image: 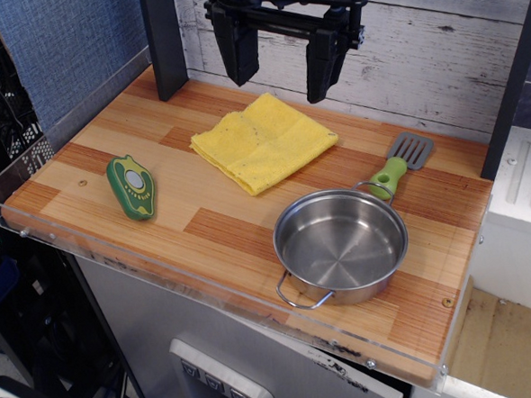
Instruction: Pick up pan, move left, place it on top of yellow cloth
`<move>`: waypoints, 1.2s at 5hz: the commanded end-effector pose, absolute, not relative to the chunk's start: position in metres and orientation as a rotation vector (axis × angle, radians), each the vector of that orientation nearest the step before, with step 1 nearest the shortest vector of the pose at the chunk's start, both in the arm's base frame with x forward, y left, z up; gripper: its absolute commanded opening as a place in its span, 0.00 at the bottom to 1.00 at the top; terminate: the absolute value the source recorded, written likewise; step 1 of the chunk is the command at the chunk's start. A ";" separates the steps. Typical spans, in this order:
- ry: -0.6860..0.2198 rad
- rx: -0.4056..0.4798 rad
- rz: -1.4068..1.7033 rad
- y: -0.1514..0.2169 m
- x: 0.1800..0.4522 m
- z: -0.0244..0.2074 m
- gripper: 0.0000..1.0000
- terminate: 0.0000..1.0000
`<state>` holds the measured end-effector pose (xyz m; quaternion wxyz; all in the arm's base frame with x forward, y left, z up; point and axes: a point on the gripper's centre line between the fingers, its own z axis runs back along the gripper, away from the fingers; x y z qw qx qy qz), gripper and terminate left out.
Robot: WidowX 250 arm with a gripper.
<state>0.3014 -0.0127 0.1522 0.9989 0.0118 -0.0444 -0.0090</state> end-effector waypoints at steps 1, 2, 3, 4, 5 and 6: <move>-0.089 0.024 -0.018 -0.013 0.301 0.152 1.00 0.00; -0.125 0.034 -0.054 -0.028 0.273 0.147 1.00 0.00; -0.169 0.026 -0.101 -0.058 0.262 0.147 1.00 0.00; -0.194 0.037 -0.180 -0.095 0.257 0.133 1.00 0.00; -0.164 0.000 -0.213 -0.118 0.262 0.100 1.00 0.00; -0.112 0.015 -0.226 -0.127 0.273 0.065 1.00 0.00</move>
